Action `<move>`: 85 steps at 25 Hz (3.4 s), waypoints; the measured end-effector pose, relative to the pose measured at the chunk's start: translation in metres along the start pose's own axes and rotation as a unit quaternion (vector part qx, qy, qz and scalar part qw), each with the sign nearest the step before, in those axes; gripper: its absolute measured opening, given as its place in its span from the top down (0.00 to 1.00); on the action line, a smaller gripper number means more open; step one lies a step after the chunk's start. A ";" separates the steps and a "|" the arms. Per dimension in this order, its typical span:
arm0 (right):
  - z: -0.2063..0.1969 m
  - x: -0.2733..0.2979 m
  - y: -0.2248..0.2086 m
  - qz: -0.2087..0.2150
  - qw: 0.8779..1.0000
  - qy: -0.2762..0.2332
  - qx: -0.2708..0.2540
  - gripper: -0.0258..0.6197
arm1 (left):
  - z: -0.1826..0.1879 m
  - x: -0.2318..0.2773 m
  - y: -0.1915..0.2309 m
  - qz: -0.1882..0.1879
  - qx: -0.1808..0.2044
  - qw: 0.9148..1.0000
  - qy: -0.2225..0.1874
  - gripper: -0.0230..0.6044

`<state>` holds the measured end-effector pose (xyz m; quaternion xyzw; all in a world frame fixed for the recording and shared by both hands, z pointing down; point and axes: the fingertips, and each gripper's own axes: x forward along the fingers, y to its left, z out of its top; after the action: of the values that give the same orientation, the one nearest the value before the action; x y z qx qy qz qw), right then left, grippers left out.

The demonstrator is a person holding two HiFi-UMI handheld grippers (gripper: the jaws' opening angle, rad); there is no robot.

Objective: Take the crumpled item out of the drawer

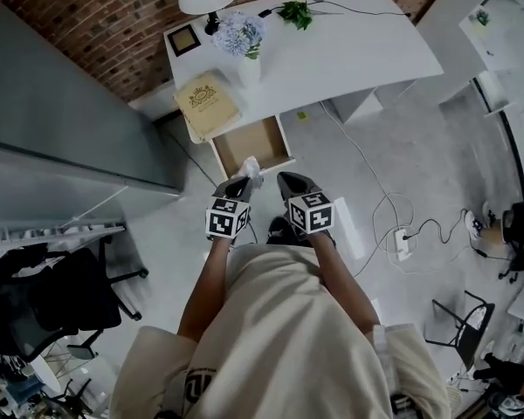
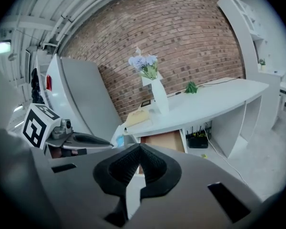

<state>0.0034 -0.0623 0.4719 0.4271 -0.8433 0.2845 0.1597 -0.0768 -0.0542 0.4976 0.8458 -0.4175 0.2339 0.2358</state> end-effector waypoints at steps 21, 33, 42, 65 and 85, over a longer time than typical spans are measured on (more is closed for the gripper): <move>-0.005 0.007 0.013 0.057 0.998 -0.001 0.006 0.92 | -0.008 -0.002 0.010 0.002 -0.025 1.000 -0.008 0.94; -0.030 0.001 0.010 0.059 0.997 0.036 -0.015 0.92 | -0.024 0.000 0.006 0.006 -0.027 1.000 0.003 0.94; -0.038 -0.004 0.008 0.068 0.996 0.048 -0.011 0.92 | -0.024 0.005 0.007 0.011 -0.018 1.000 0.009 0.94; -0.033 -0.002 -0.006 0.066 0.996 0.056 -0.012 0.92 | -0.015 0.014 0.005 0.000 -0.019 1.000 0.002 0.94; -0.035 -0.002 -0.008 0.066 0.996 0.051 -0.015 0.92 | -0.020 0.017 0.004 0.000 -0.017 1.000 0.010 0.94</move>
<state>0.0118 -0.0431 0.5007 0.3534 -0.8643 0.3033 0.1901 -0.0746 -0.0545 0.5241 0.8394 -0.4188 0.2348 0.2548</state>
